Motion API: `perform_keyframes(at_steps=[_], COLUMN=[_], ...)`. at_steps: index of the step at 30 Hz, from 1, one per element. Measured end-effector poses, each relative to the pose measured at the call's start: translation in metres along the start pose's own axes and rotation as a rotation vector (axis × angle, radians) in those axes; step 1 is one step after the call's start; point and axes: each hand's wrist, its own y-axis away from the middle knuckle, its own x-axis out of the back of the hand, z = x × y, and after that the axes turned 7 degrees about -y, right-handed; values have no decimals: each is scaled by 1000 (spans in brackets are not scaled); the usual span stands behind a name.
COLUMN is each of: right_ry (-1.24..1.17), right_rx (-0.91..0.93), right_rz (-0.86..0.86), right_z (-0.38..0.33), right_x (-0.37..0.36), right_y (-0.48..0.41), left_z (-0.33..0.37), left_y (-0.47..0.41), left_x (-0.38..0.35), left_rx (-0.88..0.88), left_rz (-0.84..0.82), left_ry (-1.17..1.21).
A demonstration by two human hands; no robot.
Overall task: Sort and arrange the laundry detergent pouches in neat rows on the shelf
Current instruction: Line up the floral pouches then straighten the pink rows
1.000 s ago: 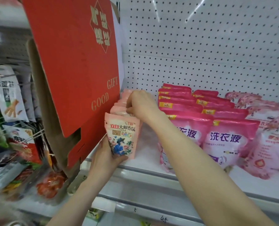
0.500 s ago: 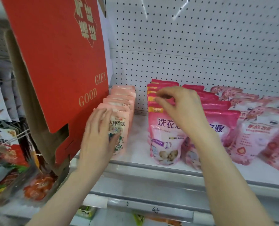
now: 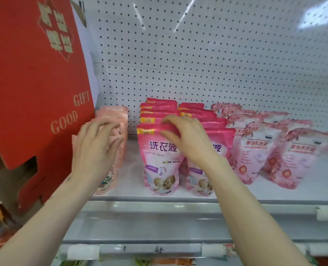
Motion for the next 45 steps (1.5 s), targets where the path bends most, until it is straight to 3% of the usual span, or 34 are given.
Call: perform_keyframes(at_steps=[2,4,8,13,18,23,26,31,33,36,40,45], right_ry=[-25,-28,61,48,52,7,87,171,167,116,53,149], right_rx=[-38,-118,-293,-272,-251,-228,-285,-340,-349,-348,-344,-353], right_rz=[45,35,-257,-212,-285,-88,-272,-273,-287,-307,-199,-410], right_z=[12,31,68,86,88,92,102,118,122,125,133,152], right_x=[22,53,91,86,96,105,96,88,89,90,84,64], right_y=[6,16,30,34,27,1,-19,-32,-30,-36,-58,-86], left_z=[20,42,69,69,64,67,67,55,53,51,37,32], left_y=[-12,-27,-52,-53,-54,-68,-91,-121,-127,-130,-134,-146], left_x=[3,2,-8,-11,-9,1,-2,-26,-32,-34,-38,-38], left_rx=[-67,-119,-162,-135,-155,-78,13,78,90,96,58,34], left_rz=[20,-62,-313,-297,-312,-354,-285,-589,-635,-610,-593,-618], left_ry=[84,145,131,176,114,298,329,213,231,264,172,267])
